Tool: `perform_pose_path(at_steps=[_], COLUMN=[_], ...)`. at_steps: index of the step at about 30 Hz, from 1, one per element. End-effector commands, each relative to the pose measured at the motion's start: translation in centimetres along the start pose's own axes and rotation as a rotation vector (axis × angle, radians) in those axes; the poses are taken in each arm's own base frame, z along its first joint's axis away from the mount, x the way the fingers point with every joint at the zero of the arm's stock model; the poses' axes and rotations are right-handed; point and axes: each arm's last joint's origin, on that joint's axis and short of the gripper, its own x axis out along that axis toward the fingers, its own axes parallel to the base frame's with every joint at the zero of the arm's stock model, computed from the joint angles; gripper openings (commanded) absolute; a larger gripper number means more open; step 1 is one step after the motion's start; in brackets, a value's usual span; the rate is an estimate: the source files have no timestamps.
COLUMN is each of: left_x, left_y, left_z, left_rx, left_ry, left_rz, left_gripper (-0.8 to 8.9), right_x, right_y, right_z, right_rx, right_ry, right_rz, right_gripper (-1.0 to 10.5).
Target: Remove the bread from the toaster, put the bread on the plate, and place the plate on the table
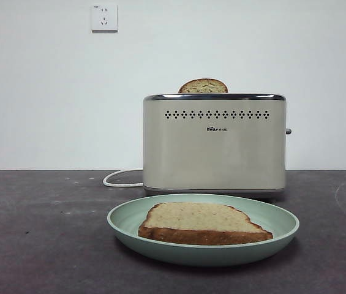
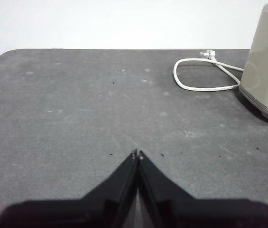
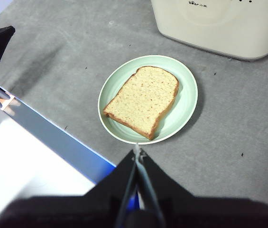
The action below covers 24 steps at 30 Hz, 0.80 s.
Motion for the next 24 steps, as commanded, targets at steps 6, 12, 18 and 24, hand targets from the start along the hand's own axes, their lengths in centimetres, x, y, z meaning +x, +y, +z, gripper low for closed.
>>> perform_pose_path(at_steps=[6,12,18,24], left_x=[0.10,0.10,0.10,0.10], left_y=[0.05,0.05,0.05,0.05], left_z=[-0.32,-0.32,-0.32,-0.32], left_rx=[-0.010,-0.010,-0.010,-0.010], left_ry=[0.004,0.004,0.004,0.004], left_rz=[0.004,0.004,0.004,0.004], left_gripper=[-0.03,-0.03,-0.03,-0.03], right_x=[0.14,0.14,0.14,0.09], right_y=[-0.04,-0.04,-0.05,-0.09], right_z=[-0.07,-0.07,-0.07,-0.06], right_rx=[-0.006,-0.006,-0.094,-0.114], right_ry=[0.001,0.001,0.001,-0.005], right_rz=[-0.002,-0.001,-0.005,-0.011], right_gripper=[0.0,0.0,0.0,0.0])
